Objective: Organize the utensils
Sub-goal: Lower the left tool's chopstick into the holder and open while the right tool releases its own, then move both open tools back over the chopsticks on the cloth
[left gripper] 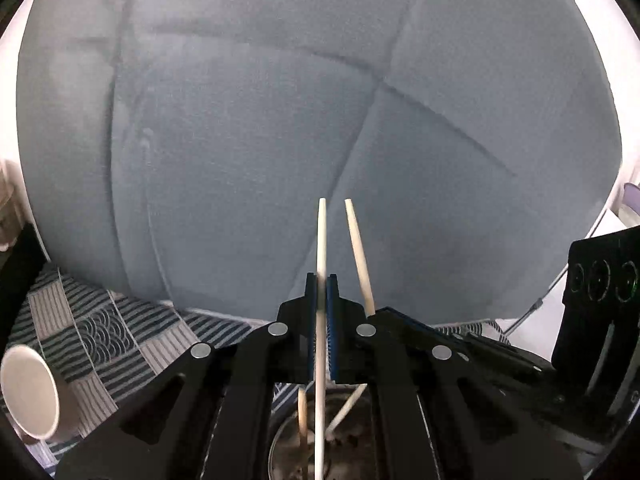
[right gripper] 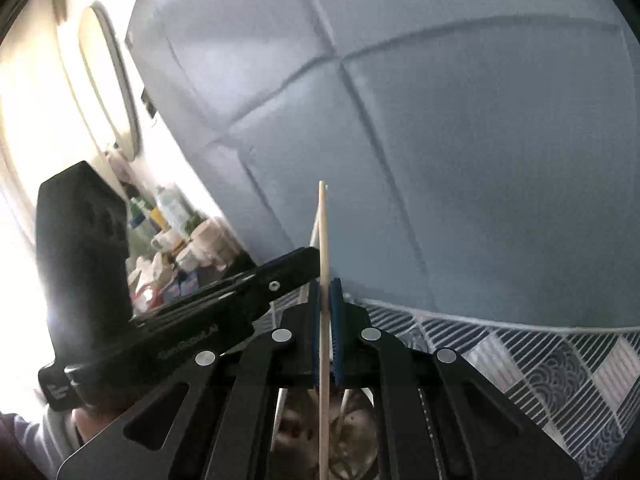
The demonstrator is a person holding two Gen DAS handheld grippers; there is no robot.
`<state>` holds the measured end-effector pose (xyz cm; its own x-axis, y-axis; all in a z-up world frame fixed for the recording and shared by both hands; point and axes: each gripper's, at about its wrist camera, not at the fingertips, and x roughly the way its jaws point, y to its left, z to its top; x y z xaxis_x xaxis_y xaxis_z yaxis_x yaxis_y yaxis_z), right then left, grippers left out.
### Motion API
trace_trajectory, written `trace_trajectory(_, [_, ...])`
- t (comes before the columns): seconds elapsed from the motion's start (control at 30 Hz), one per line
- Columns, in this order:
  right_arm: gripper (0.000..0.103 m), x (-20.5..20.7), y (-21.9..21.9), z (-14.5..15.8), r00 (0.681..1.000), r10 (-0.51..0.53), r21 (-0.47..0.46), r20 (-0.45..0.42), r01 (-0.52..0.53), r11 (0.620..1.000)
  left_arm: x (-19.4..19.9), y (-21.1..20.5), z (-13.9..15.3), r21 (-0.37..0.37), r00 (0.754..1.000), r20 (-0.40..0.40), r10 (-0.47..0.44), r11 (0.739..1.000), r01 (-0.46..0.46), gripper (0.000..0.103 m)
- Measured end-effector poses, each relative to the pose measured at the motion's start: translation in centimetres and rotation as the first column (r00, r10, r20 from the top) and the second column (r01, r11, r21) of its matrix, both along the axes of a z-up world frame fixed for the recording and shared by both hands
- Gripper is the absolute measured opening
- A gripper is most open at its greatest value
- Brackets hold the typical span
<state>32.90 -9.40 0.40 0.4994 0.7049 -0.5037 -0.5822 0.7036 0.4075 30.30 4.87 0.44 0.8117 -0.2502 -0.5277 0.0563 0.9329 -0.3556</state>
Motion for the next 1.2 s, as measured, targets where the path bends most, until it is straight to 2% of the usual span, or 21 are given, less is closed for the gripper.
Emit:
trace_trajectory(0.17, [0.005,-1.2,-0.4,-0.9,1.0,0.001,-0.012,-0.004,-0.001,1.0,-1.0,-0.2,-0.8,0.029,1.0,-0.005,0.002,1.0,-0.002,0.005])
trace_trajectory(0.4, [0.009,-2.8,-2.3,-0.3,1.0,-0.025,-0.011,0.002,0.025,1.0,-2.7,0.8,0.0,0.032,0.999,0.007,0.037,0.999,-0.037,0.008])
trace_trajectory(0.53, [0.009,-3.8,-3.4,0.8,0.998,-0.055,-0.019,0.006,0.055,0.998,-4.0,1.5,1.1,0.022,0.998,0.006,0.058,0.998,-0.058,0.03])
trace_trajectory(0.57, [0.01,-4.0,-3.5,1.1,0.998,-0.064,-0.028,0.012,0.065,0.998,-4.3,1.6,1.3,0.022,0.998,0.003,0.056,0.998,-0.056,0.032])
trace_trajectory(0.6, [0.012,-4.3,-3.7,1.4,0.997,-0.074,-0.036,0.017,0.074,0.997,-4.8,1.8,1.6,0.02,0.998,0.005,0.061,0.998,-0.062,0.032])
trace_trajectory(0.63, [0.021,-4.5,-3.9,1.6,0.997,-0.081,-0.038,0.019,0.081,0.996,-5.2,2.0,1.9,0.02,0.997,0.007,0.071,0.997,-0.071,0.035])
trace_trajectory(0.73, [0.037,-5.7,-4.8,2.5,0.994,-0.106,-0.041,0.022,0.107,0.993,-6.4,2.5,2.2,0.006,0.996,-0.007,0.092,0.996,-0.092,0.041])
trace_trajectory(0.9, [0.053,-7.5,-6.0,3.3,0.992,-0.126,-0.056,0.027,0.127,0.99,-8.7,2.7,2.1,0.026,0.992,-0.043,0.122,0.992,-0.121,0.065])
trace_trajectory(0.93, [0.058,-7.9,-6.1,3.3,0.991,-0.134,-0.068,0.029,0.136,0.988,-9.0,2.8,1.9,0.032,0.989,-0.062,0.131,0.991,-0.129,0.075])
trace_trajectory(1.0, [0.066,-8.5,-6.3,3.3,0.989,-0.147,-0.083,0.028,0.148,0.985,-9.9,2.8,1.4,0.048,0.985,-0.085,0.149,0.988,-0.145,0.078])
trace_trajectory(1.03, [0.068,-8.7,-6.5,3.2,0.988,-0.152,-0.091,0.023,0.154,0.984,-10.3,2.9,1.2,0.064,0.981,-0.1,0.165,0.985,-0.159,0.086])
trace_trajectory(1.07, [0.068,-9.1,-6.6,3.0,0.988,-0.154,-0.101,0.02,0.155,0.983,-10.7,3.0,0.8,0.076,0.977,-0.117,0.179,0.982,-0.17,0.089])
trace_trajectory(1.2, [0.075,-10.0,-7.1,1.9,0.988,-0.153,-0.138,0.004,0.152,0.979,-12.1,3.3,-1.1,0.071,0.964,-0.18,0.198,0.98,-0.188,0.092])
